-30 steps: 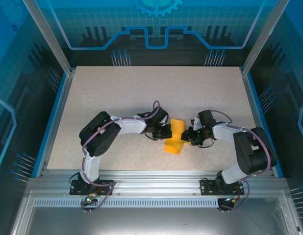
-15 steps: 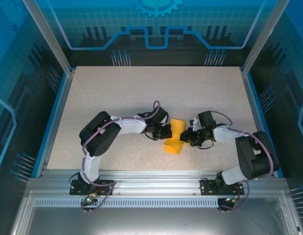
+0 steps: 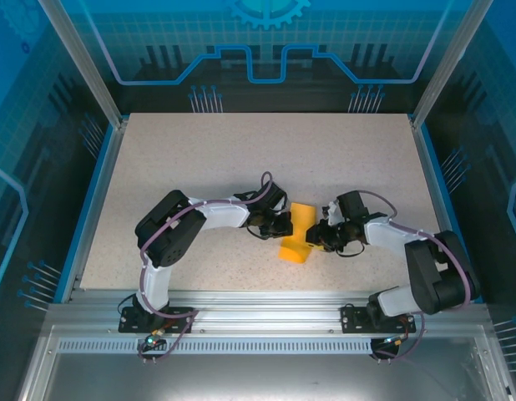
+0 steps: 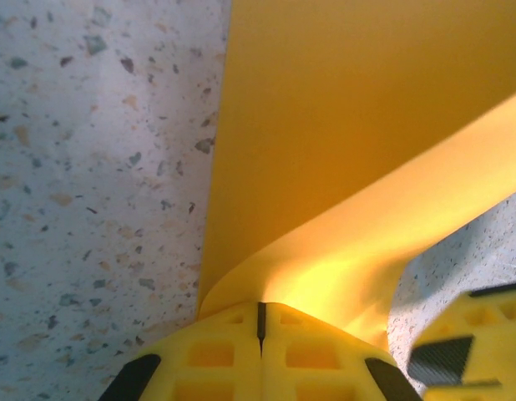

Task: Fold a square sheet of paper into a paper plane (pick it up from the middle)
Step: Fold the square sheet of paper in half at the center of the table.

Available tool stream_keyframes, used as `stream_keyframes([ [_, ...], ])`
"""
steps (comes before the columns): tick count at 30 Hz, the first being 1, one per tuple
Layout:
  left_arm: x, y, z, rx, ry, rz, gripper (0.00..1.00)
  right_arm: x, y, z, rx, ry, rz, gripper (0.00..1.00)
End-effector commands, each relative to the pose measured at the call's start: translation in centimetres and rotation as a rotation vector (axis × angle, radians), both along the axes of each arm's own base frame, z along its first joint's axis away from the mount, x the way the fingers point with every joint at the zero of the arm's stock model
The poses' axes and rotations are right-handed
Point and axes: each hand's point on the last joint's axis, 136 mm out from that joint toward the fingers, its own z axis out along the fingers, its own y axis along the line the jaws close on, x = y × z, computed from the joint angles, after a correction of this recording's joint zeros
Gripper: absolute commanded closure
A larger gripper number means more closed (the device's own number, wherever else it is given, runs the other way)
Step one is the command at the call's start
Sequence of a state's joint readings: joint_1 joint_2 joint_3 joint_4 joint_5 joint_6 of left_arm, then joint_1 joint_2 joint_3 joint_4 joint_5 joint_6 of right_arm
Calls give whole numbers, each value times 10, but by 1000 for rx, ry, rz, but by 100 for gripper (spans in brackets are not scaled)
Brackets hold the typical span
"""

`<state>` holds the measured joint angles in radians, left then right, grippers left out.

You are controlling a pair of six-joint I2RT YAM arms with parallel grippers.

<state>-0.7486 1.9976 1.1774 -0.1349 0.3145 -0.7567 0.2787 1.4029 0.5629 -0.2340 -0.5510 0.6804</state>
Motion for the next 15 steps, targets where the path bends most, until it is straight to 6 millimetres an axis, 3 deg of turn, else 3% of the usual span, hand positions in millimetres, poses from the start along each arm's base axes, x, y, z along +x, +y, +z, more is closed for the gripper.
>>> stream_keyframes([
  [1, -20, 14, -31, 107, 74, -30, 100, -9, 9, 4, 30, 17, 17, 72],
  [6, -20, 13, -30, 103, 72, -30, 100, -16, 8, -13, 24, 68, 25, 72],
  [11, -21, 12, -31, 104, 76, -33, 100, -28, -6, -36, -69, 124, 25, 72],
  [15, -22, 14, -32, 106, 77, -32, 100, -27, -5, -27, -61, 106, 29, 72],
])
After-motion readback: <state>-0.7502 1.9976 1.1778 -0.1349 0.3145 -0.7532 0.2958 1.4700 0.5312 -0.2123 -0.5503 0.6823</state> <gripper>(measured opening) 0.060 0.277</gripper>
